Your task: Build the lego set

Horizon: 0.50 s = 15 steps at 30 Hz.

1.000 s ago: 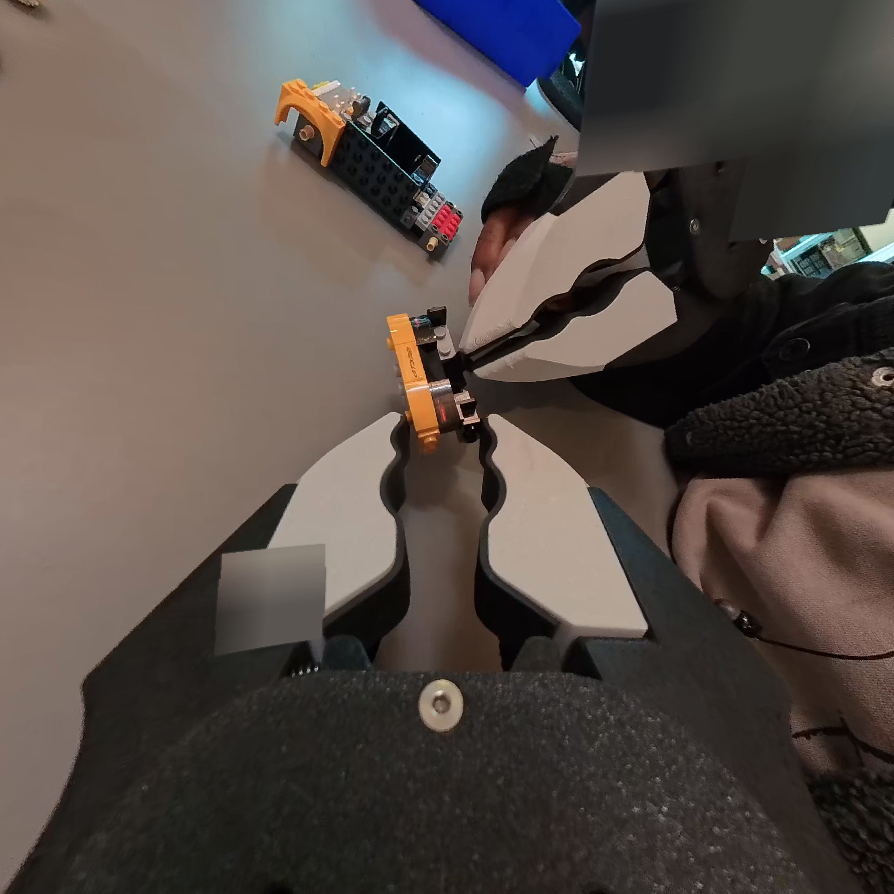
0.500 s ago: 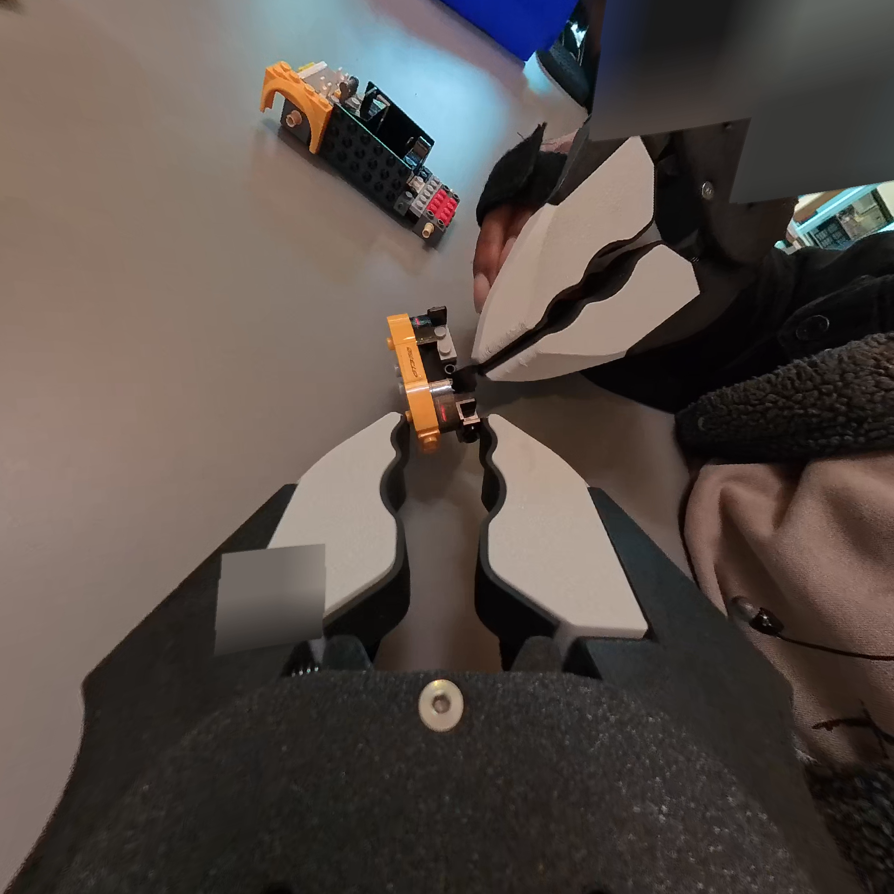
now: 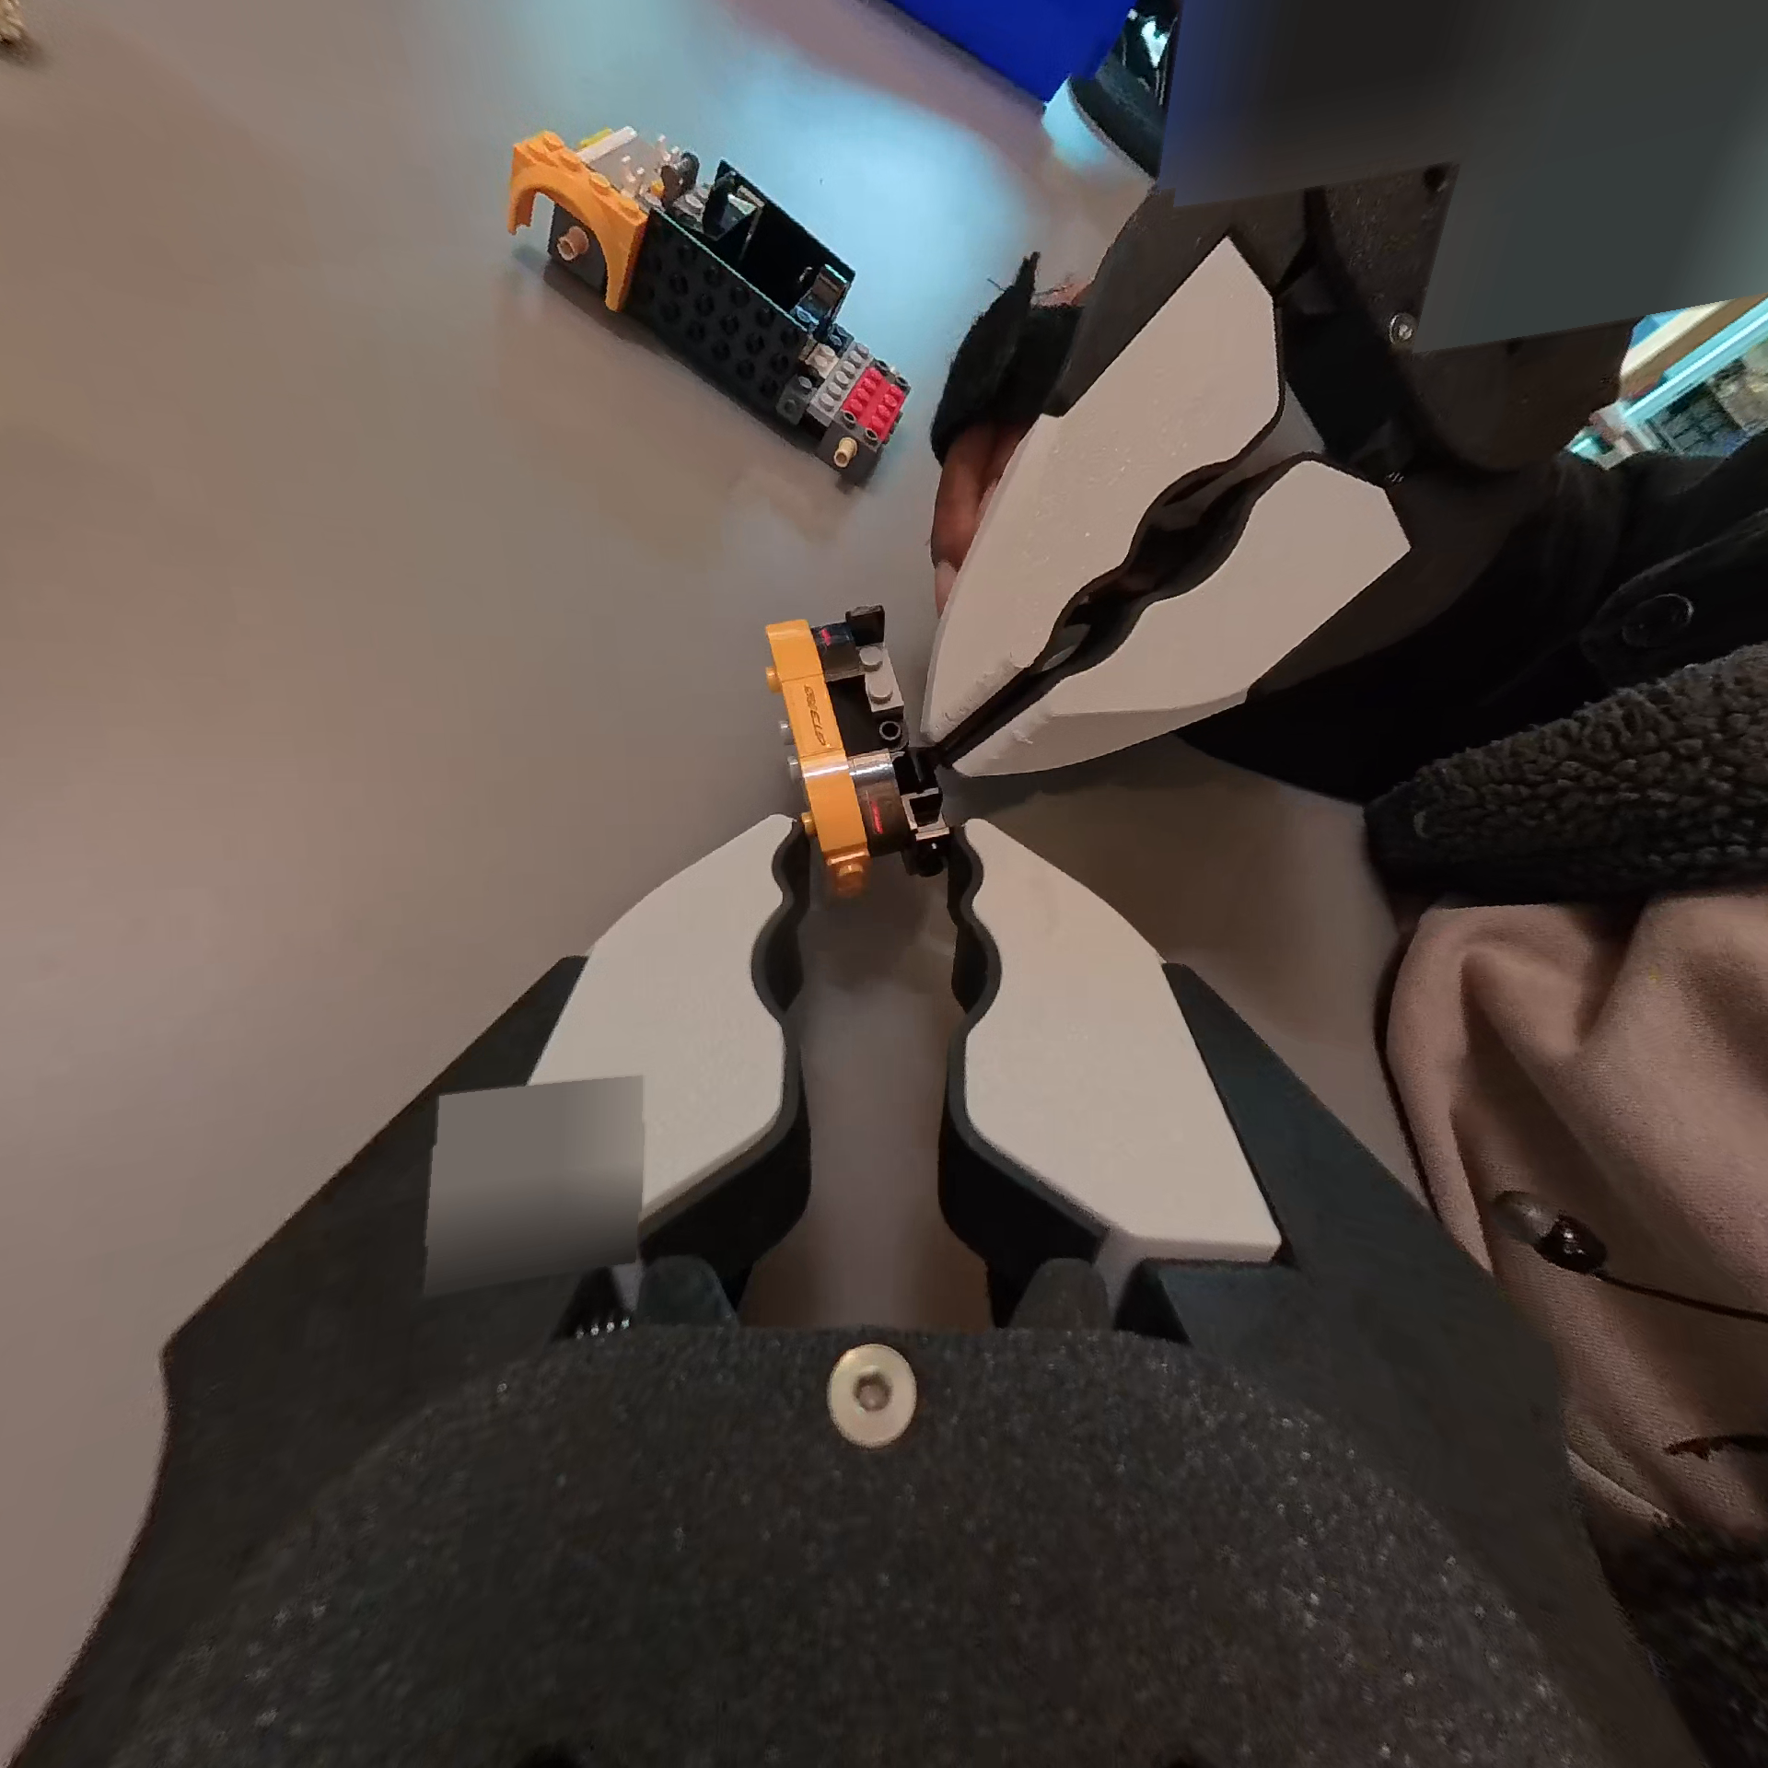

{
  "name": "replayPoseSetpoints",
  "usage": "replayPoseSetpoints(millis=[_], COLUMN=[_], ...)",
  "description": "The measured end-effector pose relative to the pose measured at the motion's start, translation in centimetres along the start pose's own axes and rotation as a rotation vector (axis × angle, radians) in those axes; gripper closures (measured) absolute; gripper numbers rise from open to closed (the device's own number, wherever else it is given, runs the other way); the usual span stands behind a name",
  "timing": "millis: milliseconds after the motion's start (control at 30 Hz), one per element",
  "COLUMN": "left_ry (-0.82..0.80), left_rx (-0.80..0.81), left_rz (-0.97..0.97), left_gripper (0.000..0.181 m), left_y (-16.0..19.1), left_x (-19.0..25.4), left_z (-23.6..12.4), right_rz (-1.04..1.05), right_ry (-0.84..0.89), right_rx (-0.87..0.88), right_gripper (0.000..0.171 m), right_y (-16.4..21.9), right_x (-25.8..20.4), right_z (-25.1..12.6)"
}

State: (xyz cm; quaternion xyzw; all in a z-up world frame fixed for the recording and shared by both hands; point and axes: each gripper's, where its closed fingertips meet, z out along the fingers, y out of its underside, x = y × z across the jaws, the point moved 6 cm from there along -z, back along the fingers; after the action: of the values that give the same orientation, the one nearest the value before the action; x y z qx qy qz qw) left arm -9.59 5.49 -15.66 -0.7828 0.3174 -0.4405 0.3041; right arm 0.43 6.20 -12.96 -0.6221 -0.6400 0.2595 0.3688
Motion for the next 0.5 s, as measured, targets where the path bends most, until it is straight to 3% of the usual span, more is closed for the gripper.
replayPoseSetpoints(millis=[500], left_ry=[0.136], left_rx=[0.067], left_rz=[-0.109], left_gripper=[0.154], left_y=[-0.46], left_x=[0.44], left_z=[-0.33], right_rz=[-0.01], right_ry=[-0.026], right_rx=[0.078], right_gripper=[0.157], right_y=[-0.76], right_x=[-0.09], right_z=[-0.75])
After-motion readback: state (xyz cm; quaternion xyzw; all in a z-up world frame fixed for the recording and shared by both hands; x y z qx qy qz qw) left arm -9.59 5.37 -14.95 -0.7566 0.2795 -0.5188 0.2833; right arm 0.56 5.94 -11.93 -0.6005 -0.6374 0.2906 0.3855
